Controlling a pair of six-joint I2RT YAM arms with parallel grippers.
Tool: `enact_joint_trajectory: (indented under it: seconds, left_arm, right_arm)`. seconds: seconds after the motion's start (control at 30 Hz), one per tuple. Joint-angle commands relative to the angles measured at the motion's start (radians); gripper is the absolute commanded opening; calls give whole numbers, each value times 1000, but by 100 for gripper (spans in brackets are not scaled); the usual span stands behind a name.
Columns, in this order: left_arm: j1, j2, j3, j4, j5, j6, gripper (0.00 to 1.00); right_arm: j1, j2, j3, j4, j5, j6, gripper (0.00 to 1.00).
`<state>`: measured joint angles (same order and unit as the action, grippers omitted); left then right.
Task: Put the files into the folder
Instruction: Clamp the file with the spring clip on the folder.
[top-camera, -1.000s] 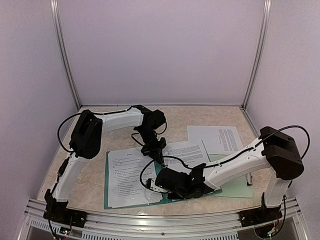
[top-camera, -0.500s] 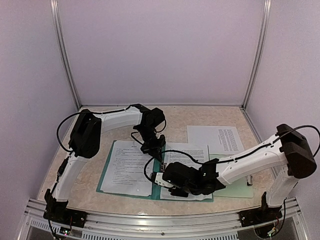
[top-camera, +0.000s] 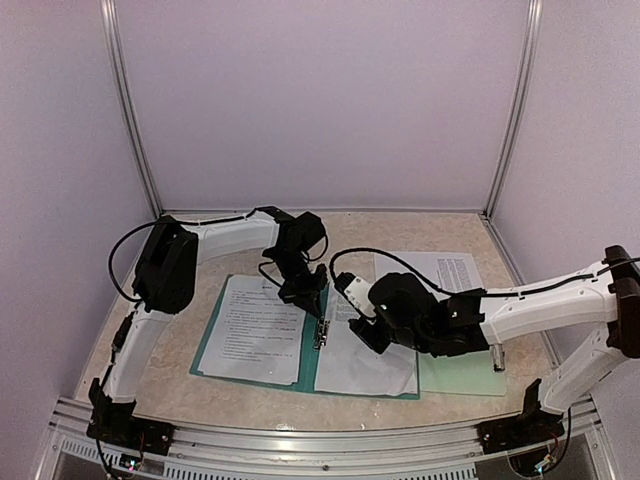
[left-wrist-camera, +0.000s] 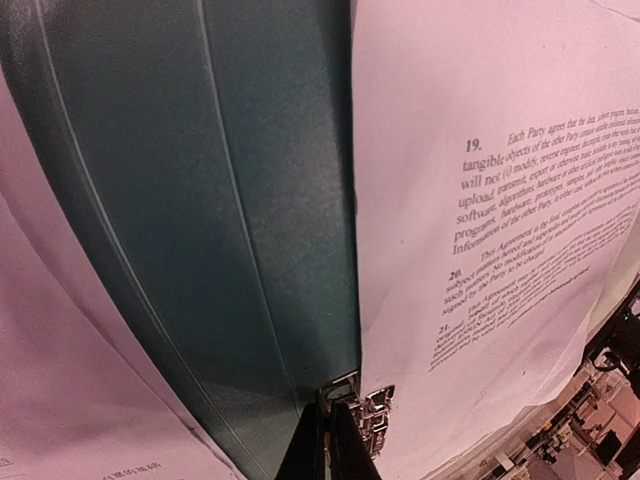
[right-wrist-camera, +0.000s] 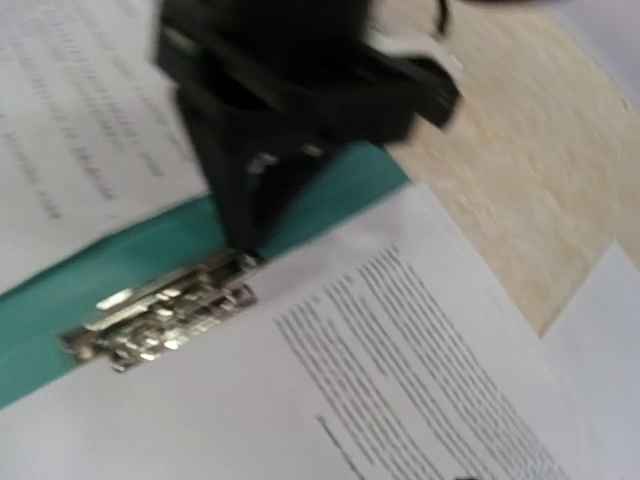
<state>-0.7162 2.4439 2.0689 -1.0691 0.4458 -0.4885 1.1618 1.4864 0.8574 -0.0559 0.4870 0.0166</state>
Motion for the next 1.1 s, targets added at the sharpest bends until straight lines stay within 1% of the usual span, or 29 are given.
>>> enact_joint_trajectory:
  seconds: [0.0, 0.1, 0.13, 0.23, 0.4, 0.5, 0.63, 0.73, 0.8, 0.9, 1.07]
  left_arm:
    - [14, -43, -32, 30, -70, -10, 4]
    - [14, -70, -48, 47, -66, -25, 13]
    - [15, -79, -54, 55, -65, -28, 18]
    - [17, -101, -68, 70, -68, -35, 26]
    - [25, -150, -92, 109, -85, -38, 38]
    - [27, -223, -153, 172, -101, -38, 44]
    - [36, -375, -330, 317, -155, -47, 53]
    - [64, -524, -496, 415, -202, -71, 64]
    - [94, -613, -601, 448, -206, -99, 70]
    - [144, -710, -722, 458, -187, -130, 73]
    - [208, -794, -894, 447, -170, -193, 74]
  right_arm:
    - [-45, -40, -50, 46, -37, 120, 55]
    - [-83, -58, -81, 53, -69, 168, 55]
    - [-94, -65, -91, 53, -80, 184, 55]
    - [-116, -79, -121, 97, -116, 215, 55]
    - [-128, -77, -127, 96, -124, 248, 55]
    - [-165, -86, -124, 74, -139, 286, 55]
    - [-228, -101, -108, 2, -176, 360, 56]
    - [-257, -102, -87, -101, -174, 434, 57]
    - [-272, -99, -90, -153, -173, 486, 61]
    - [-306, -95, -126, -165, -194, 554, 67]
    - [-365, -104, -205, -84, -280, 614, 68]
